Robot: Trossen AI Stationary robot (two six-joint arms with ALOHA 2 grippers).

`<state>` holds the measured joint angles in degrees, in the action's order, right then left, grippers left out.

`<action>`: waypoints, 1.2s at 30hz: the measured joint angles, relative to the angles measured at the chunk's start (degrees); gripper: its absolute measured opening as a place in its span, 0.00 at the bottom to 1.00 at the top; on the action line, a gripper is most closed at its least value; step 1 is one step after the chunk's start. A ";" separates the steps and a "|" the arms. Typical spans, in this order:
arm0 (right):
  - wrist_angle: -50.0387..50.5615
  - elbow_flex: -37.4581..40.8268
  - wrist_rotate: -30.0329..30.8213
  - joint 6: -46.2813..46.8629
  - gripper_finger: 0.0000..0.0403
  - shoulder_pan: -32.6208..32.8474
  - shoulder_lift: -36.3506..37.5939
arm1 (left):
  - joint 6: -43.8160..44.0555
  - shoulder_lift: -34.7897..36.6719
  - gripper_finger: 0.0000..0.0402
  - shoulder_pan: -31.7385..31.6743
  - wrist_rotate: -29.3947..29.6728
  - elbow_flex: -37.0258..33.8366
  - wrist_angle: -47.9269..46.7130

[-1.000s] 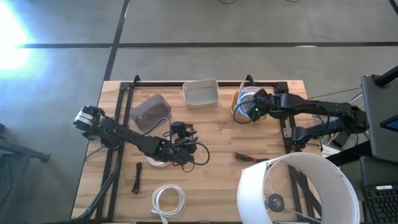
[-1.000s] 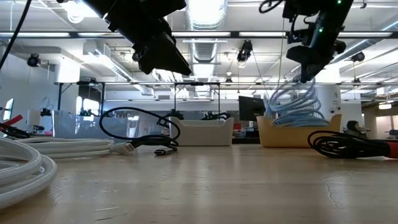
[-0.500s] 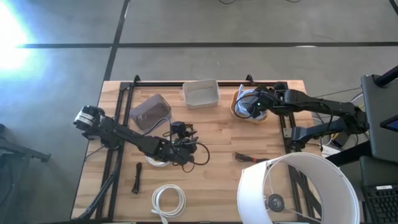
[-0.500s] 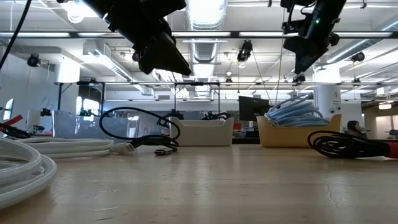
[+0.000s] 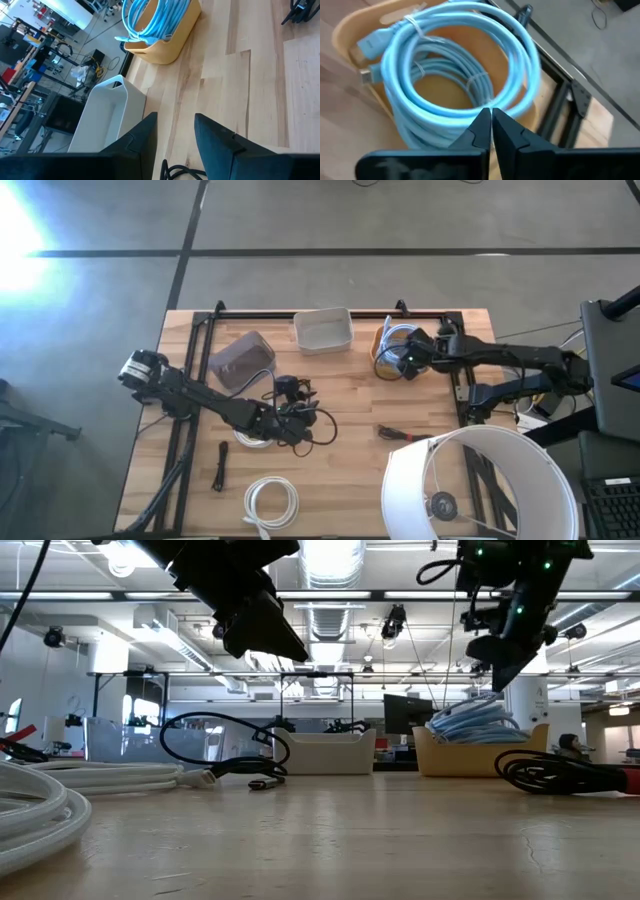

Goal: Pick & Place USB Port
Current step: Put the blue hdmi cable into the yellow bin, then put the right black usb cable into the white bin

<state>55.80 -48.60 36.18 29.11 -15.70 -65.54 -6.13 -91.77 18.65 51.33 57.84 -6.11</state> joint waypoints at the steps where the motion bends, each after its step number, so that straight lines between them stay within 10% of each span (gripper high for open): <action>1: -1.79 0.87 -0.02 -0.78 0.02 0.02 0.00 | 0.00 0.00 0.33 0.00 0.00 0.00 0.00; 19: -8.62 7.27 -17.10 -2.52 0.02 0.07 0.04 | 0.50 0.00 0.33 0.00 -0.02 0.00 0.00; 36: -8.16 -0.17 -18.07 -6.64 0.02 0.07 0.66 | 0.42 0.00 0.33 0.00 -0.02 0.00 -0.16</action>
<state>47.64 -48.77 18.11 22.47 -15.64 -64.88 -5.72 -91.77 18.65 51.31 57.84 -6.27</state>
